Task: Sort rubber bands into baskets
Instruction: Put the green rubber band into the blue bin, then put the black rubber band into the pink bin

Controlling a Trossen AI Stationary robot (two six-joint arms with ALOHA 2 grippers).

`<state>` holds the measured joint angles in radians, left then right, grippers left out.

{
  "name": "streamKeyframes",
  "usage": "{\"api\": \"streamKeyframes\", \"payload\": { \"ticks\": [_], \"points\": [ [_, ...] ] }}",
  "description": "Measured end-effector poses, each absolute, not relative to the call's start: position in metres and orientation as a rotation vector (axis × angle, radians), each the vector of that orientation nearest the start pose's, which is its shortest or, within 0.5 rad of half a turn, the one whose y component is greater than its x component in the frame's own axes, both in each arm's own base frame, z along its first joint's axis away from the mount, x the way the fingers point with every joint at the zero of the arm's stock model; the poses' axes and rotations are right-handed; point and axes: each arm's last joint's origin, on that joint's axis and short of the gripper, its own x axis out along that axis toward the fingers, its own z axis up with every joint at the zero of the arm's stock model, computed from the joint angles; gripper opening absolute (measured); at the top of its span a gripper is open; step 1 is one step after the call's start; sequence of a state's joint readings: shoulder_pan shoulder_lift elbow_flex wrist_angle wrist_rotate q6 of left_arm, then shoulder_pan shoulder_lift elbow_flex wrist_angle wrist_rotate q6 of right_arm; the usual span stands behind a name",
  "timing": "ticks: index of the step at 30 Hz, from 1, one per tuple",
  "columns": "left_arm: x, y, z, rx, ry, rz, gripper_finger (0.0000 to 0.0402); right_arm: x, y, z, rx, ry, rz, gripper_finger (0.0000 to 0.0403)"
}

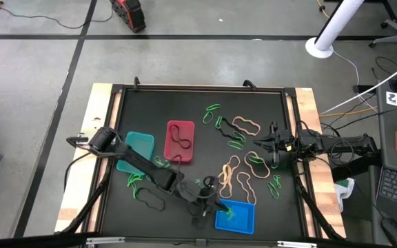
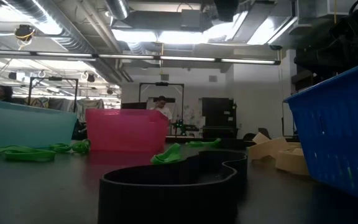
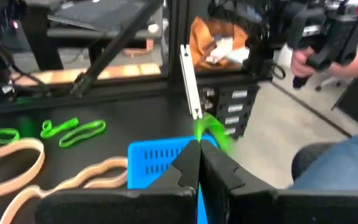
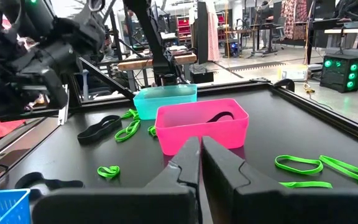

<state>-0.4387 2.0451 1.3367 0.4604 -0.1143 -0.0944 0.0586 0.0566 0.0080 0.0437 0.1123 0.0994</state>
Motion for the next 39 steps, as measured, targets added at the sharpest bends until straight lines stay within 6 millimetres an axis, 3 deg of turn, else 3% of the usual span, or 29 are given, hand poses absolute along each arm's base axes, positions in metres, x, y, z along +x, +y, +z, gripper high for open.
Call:
{"api": "streamKeyframes", "payload": {
  "ticks": [8,14,26,31,39],
  "points": [
    [0.425,-0.195,0.17,-0.014,0.277,-0.308,0.0003,0.101,0.003,0.166,0.099,0.002,-0.054,0.0019],
    [0.427,-0.196,0.149,-0.029,0.329,-0.288,0.0029,0.101,0.003,0.166,0.099,0.002,-0.054,0.0019],
    [0.426,-0.196,0.152,-0.026,0.318,-0.201,0.0121,0.101,0.003,0.166,0.099,0.002,-0.054,0.0019],
    [0.421,-0.202,0.161,-0.034,0.316,-0.214,0.0129,0.101,0.003,0.166,0.099,0.002,-0.054,0.0019],
    [0.4,-0.205,0.186,-0.126,0.475,-0.194,0.0129,0.101,0.003,0.166,0.099,0.002,-0.054,0.0019]
  ]
}}
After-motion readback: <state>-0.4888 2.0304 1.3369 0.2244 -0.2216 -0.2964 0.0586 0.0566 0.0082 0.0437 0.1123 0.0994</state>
